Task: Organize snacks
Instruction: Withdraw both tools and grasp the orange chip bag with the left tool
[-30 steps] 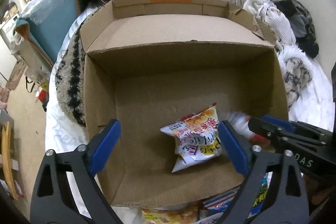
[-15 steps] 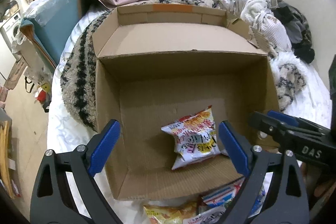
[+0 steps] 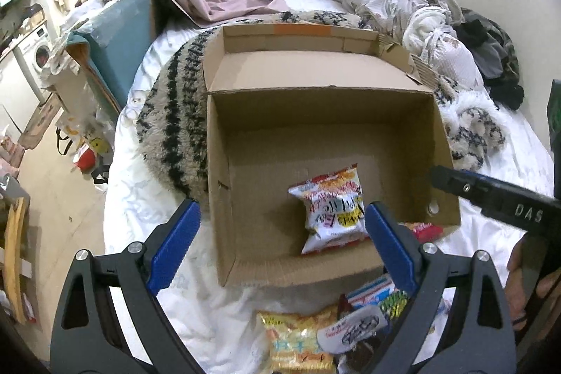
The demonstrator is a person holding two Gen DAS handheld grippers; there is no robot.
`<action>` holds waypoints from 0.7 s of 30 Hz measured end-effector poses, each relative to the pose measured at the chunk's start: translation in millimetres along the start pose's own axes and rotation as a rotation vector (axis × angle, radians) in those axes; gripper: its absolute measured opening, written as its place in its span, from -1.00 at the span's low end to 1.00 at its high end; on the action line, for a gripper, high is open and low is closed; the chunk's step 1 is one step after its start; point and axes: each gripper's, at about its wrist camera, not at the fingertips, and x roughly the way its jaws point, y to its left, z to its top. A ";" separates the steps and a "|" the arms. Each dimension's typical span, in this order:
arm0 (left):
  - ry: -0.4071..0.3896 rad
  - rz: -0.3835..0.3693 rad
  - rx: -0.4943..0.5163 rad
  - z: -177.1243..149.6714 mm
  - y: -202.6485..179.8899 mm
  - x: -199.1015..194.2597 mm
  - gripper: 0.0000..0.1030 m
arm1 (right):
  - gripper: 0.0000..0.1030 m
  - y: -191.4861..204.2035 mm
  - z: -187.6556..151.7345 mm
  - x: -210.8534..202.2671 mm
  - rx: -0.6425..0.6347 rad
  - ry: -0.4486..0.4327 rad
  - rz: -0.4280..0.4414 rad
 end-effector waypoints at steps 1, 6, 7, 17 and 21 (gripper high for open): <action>0.001 0.002 0.002 -2.1 0.7 -2.6 0.81 | 0.39 -0.1 -1.1 -3.1 -0.001 -0.002 -0.001; 0.015 0.007 -0.019 -13.0 8.4 -13.6 0.81 | 0.39 -6.0 -8.8 -21.0 0.016 -0.006 -0.012; 0.022 0.007 -0.025 -16.0 9.9 -15.1 0.81 | 0.39 -7.5 -10.6 -23.9 0.017 -0.004 -0.021; 0.060 0.016 -0.068 -40.2 20.0 -27.0 0.81 | 0.39 -31.3 -39.5 -30.8 0.108 0.090 -0.050; 0.099 0.058 -0.099 -50.0 30.6 -22.0 0.81 | 0.39 -36.8 -52.5 -40.1 0.147 0.099 -0.033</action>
